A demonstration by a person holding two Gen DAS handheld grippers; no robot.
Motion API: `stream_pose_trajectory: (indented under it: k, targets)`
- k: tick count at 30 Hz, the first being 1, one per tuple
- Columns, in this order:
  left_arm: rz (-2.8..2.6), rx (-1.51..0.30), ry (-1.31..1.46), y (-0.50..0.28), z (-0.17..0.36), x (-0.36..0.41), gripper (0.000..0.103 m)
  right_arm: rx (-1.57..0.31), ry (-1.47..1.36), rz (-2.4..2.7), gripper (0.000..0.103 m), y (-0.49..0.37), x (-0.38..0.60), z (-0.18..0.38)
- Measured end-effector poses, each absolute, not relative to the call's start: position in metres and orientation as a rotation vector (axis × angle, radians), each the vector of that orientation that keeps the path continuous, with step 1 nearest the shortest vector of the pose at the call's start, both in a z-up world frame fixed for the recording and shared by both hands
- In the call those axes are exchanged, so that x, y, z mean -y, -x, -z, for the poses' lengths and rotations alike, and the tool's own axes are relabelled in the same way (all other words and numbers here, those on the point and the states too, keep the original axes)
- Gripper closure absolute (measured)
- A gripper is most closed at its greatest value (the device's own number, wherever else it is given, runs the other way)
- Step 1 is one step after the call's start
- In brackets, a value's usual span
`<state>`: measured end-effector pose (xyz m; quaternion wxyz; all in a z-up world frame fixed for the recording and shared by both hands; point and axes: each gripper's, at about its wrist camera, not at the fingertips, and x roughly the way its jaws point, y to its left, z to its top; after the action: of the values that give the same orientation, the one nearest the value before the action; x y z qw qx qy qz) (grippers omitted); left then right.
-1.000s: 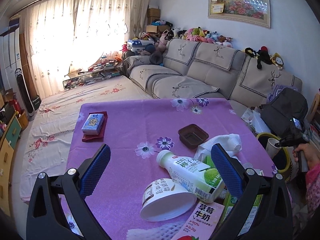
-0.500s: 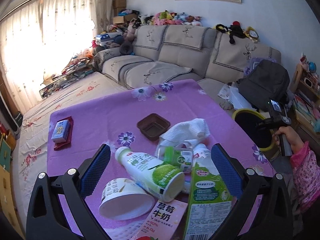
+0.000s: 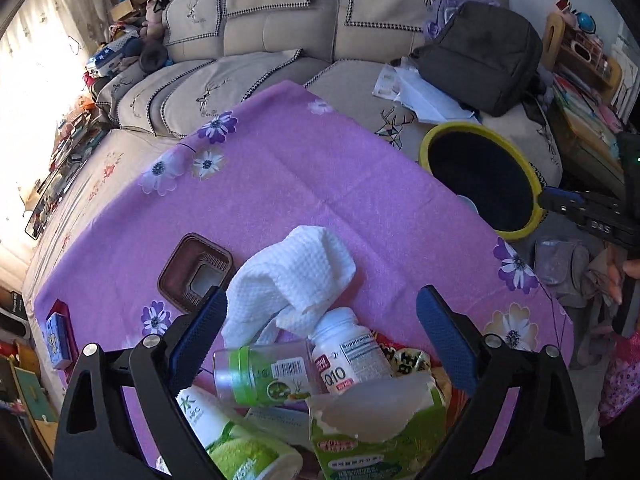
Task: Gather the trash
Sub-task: 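Grasp the white tissue on the table with the left gripper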
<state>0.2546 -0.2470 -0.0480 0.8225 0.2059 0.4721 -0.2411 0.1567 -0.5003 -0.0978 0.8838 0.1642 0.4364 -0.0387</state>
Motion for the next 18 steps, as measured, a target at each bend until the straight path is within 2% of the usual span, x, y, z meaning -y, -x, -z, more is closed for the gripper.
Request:
stream_pose_trajectory:
  k: [7,10,12,13,18]
  targets:
    - [0.514,-1.125,-0.44,-0.282,0.081,0.26,0.034,-0.869,-0.35,0.066,0.064,-0.137,0.493,0.085]
    - [0.513,-1.146,-0.421,-0.288,0.089,0.259,0.06,-0.859,-0.365,0.056,0.064,-0.133,0.494,0.085]
    - [0.525,-1.169,-0.378,-0.293,0.091,0.254,0.094,-0.854,-0.369,0.05,0.064,-0.131,0.493,0.084]
    - [0.528,-1.178,-0.358,-0.295,0.092,0.252,0.098,-0.851,-0.372,0.045,0.064,-0.13,0.494,0.084]
    - [0.539,-1.112,-0.357,-0.288,0.072,0.248,0.1,-0.829,-0.379,0.032,0.064,-0.123,0.494,0.079]
